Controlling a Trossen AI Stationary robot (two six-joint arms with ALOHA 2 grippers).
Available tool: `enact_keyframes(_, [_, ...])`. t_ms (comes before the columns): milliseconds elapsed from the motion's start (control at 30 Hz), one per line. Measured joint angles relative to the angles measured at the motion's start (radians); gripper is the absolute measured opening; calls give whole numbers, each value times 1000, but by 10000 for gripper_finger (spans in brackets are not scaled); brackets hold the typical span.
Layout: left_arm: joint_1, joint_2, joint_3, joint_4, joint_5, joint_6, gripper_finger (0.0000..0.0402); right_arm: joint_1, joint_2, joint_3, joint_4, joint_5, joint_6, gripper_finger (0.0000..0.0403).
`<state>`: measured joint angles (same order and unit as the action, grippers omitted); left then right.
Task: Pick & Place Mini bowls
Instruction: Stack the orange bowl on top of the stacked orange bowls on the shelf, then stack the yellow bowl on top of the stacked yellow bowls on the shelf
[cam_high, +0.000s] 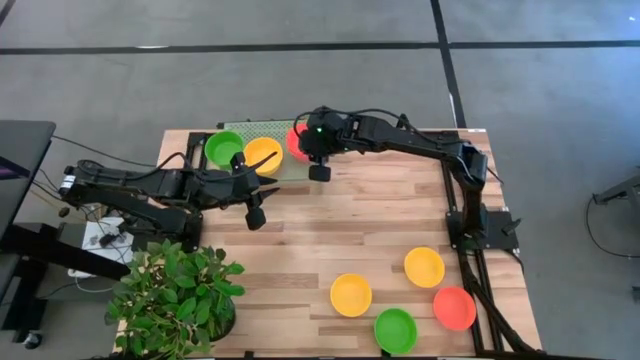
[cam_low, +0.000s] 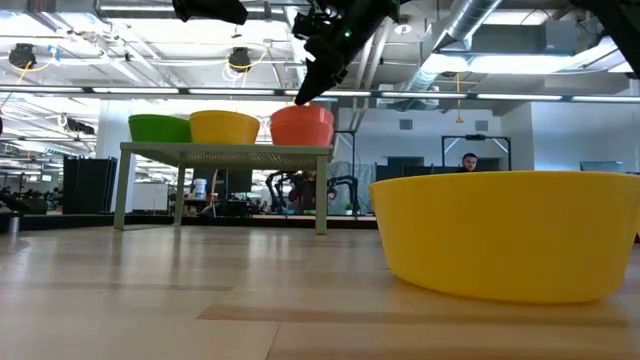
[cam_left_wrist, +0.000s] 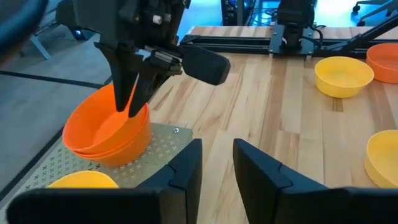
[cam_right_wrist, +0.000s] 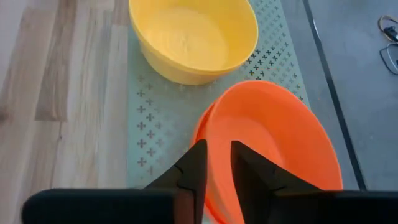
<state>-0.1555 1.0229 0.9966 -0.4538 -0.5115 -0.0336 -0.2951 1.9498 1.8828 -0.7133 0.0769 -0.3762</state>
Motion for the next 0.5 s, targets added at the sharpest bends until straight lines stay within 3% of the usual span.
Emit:
enact_keyframes(200, [0,0,0,0,0,-1,92,26,0,20,-49,3,1,80])
enact_keyframes(367, [0,0,0,-1,0,-26,92,83,-2,153,-295,3,15,80])
enact_keyframes(500, [0,0,0,-1,0,-57,92,134,-2,294,-535,6,125,74])
